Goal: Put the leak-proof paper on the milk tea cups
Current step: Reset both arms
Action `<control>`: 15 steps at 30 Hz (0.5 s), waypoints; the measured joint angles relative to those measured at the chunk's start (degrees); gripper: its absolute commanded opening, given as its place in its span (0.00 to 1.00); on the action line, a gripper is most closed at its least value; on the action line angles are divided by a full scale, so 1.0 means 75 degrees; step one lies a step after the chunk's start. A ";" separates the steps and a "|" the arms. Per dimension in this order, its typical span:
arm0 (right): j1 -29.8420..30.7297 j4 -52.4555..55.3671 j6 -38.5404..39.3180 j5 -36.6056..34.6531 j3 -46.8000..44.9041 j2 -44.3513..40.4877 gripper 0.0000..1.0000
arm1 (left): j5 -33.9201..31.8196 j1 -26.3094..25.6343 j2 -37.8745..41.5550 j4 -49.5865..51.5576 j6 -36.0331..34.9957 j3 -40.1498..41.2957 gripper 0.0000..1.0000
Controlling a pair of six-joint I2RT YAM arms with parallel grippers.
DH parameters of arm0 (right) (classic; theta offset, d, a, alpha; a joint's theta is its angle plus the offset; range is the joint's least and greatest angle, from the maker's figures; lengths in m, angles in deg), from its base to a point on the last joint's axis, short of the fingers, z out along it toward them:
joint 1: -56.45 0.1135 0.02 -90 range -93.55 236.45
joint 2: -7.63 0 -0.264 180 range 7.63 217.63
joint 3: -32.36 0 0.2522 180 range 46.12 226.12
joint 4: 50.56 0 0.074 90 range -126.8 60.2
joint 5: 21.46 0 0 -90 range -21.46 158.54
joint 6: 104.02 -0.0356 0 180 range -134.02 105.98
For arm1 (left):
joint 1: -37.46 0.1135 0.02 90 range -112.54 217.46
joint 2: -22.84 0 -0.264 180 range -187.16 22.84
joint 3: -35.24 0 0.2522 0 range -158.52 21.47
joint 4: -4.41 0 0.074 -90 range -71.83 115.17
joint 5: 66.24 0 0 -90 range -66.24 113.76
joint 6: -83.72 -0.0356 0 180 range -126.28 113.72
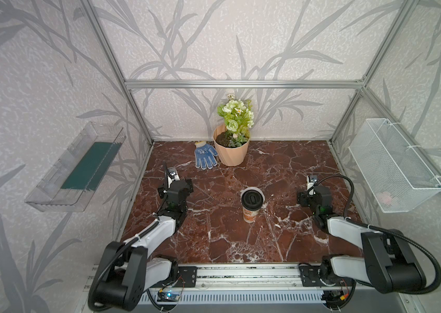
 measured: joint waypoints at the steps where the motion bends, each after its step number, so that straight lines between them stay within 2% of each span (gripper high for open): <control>1: -0.0052 -0.0434 0.0003 0.0154 0.0020 0.0259 0.83 | 0.0047 0.0090 -0.0309 -0.0306 -0.0064 0.0096 0.99; 5: -0.0122 -0.1853 0.0035 0.0560 0.0044 0.1507 0.85 | 0.0396 0.0420 -0.1023 -0.1518 -0.0283 0.0615 1.00; 7: -0.0128 -0.2069 0.0052 0.0685 0.0044 0.1845 0.88 | 0.0621 0.0606 -0.1262 -0.1988 -0.0309 0.0688 0.99; 8: -0.0128 -0.1967 0.0058 0.0714 0.0050 0.1827 0.89 | 0.0717 0.0711 -0.1460 -0.2337 -0.0303 0.0688 0.99; 9: -0.0128 -0.1909 0.0079 0.0755 0.0073 0.1775 0.96 | 0.0796 0.0778 -0.1664 -0.2661 -0.0303 0.0694 0.99; 10: -0.0128 -0.1918 0.0073 0.0784 0.0117 0.1743 0.99 | 0.0860 0.0851 -0.2002 -0.3223 -0.0306 0.0734 1.00; 12: -0.0128 -0.2095 0.0125 0.0842 0.0192 0.1749 0.99 | 0.0950 0.0938 -0.2410 -0.3707 -0.0280 0.0863 1.00; 15: -0.0128 -0.2238 0.0143 0.0895 0.0201 0.1746 0.99 | 0.1035 0.1043 -0.2326 -0.3418 -0.0175 0.0860 0.99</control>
